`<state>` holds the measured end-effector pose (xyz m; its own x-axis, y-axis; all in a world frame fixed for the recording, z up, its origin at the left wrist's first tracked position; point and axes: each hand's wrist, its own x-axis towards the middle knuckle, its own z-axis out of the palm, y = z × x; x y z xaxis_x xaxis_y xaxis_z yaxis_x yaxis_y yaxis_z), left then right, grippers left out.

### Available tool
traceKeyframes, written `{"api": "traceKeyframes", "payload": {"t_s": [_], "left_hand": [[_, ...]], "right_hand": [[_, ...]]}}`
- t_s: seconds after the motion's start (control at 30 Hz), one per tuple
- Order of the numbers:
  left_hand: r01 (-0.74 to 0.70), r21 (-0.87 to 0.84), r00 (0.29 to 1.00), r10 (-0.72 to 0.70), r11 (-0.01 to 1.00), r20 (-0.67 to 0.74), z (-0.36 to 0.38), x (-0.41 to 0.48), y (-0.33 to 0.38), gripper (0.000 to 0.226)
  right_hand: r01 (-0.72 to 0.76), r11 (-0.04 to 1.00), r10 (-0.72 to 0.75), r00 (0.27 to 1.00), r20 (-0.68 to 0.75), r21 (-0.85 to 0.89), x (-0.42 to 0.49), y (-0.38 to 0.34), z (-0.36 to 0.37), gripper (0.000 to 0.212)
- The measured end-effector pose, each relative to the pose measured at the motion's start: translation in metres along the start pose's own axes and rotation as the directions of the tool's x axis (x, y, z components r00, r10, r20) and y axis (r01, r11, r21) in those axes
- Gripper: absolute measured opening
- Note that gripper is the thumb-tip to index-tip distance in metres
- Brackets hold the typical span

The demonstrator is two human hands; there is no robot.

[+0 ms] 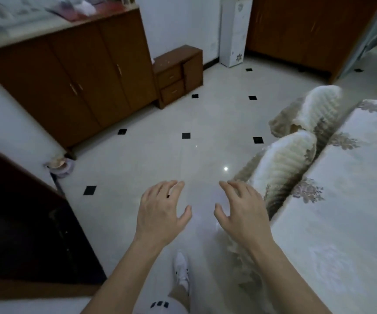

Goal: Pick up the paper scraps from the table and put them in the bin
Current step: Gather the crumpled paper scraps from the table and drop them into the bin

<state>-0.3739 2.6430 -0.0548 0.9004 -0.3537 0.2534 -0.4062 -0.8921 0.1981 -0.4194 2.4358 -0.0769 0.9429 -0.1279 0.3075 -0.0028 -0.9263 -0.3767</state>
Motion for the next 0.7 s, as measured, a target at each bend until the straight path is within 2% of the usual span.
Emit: {"api": "traceKeyframes", "payload": {"t_s": [0.17, 0.33, 0.7], "left_hand": [[0.100, -0.001, 0.994, -0.100, 0.995, -0.046, 0.003, 0.029, -0.043, 0.057], [0.126, -0.032, 0.990, -0.128, 0.991, -0.063, 0.024, 0.091, -0.086, 0.058], [0.002, -0.018, 1.000, -0.002, 1.000, -0.005, 0.048, 0.289, -0.189, 0.056]], "right_hand": [[0.089, 0.996, -0.089, 0.995, 0.037, 0.006, 0.049, -0.017, 0.028, 0.051], [0.118, 0.993, -0.117, 0.992, 0.038, -0.029, 0.121, -0.028, 0.065, 0.051], [0.040, 0.999, -0.041, 0.999, -0.026, -0.035, 0.318, -0.066, 0.138, 0.049]]}}
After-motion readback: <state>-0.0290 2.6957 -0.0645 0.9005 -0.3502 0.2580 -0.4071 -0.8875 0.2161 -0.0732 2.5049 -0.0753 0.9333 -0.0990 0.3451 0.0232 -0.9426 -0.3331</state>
